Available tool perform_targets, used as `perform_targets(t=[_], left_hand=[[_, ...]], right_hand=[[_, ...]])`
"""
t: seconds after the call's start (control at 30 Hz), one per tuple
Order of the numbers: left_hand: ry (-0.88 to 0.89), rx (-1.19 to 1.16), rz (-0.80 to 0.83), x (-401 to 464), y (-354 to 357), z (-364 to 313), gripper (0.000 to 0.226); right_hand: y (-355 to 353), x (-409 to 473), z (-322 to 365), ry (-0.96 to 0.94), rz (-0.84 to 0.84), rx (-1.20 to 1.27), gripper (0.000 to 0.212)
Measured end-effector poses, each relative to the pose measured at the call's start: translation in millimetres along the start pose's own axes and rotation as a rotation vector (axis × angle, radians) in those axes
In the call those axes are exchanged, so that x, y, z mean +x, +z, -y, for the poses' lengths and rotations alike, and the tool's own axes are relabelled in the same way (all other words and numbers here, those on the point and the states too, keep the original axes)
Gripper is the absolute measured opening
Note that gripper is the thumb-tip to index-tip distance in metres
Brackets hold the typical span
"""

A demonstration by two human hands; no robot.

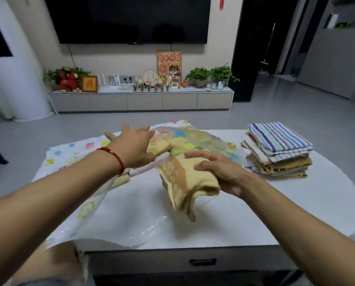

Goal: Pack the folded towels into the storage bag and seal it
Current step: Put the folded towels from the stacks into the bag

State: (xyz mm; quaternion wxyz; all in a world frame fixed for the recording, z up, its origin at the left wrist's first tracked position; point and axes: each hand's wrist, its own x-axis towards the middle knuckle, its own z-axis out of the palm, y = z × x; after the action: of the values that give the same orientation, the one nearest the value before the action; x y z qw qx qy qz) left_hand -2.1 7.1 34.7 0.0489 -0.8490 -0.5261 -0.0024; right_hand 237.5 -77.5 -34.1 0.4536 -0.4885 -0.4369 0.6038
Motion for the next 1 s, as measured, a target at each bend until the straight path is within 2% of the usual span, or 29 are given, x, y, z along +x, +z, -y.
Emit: perform_targets(t=[0.07, 0.13, 0.27, 0.43, 0.53, 0.63, 0.73, 0.83, 1.0], left_hand=[[-0.019, -0.012, -0.016, 0.9, -7.5, -0.9, 0.069], [-0.026, -0.024, -0.020, 1.9, -11.3, 0.5, 0.072], [-0.015, -0.037, -0.019, 2.1, -7.4, 1.1, 0.074], [0.027, -0.050, -0.021, -2.2, 3.0, 1.5, 0.074], [0.039, -0.046, -0.042, -5.7, 5.3, 3.7, 0.071], [0.051, -0.052, -0.061, -7.8, 7.6, 4.7, 0.072], [0.059, -0.056, -0.083, -8.8, 10.6, 0.9, 0.072], [0.057, -0.035, -0.103, -9.0, 12.9, -4.6, 0.071], [0.045, -0.041, -0.120, -9.9, 18.0, -10.8, 0.068]], right_hand=[[33.6, 28.3, -18.2, -0.098, -0.152, 0.177, 0.040], [61.6, 50.7, -46.9, -0.083, -0.282, 0.214, 0.039], [102.1, 67.9, -115.0, 0.136, -0.342, 0.101, 0.041], [125.0, 85.2, -128.6, 0.063, -0.565, -0.115, 0.040], [124.0, 95.5, -113.3, 0.050, -0.545, -0.251, 0.045], [119.1, 86.7, -104.0, 0.069, -0.498, -0.689, 0.057], [119.9, 66.8, -113.5, 0.000, -0.503, -1.146, 0.035], [115.2, 61.3, -125.2, -0.069, -0.379, -1.242, 0.028], [82.8, 58.5, -108.3, -0.142, -0.071, -1.175, 0.035]])
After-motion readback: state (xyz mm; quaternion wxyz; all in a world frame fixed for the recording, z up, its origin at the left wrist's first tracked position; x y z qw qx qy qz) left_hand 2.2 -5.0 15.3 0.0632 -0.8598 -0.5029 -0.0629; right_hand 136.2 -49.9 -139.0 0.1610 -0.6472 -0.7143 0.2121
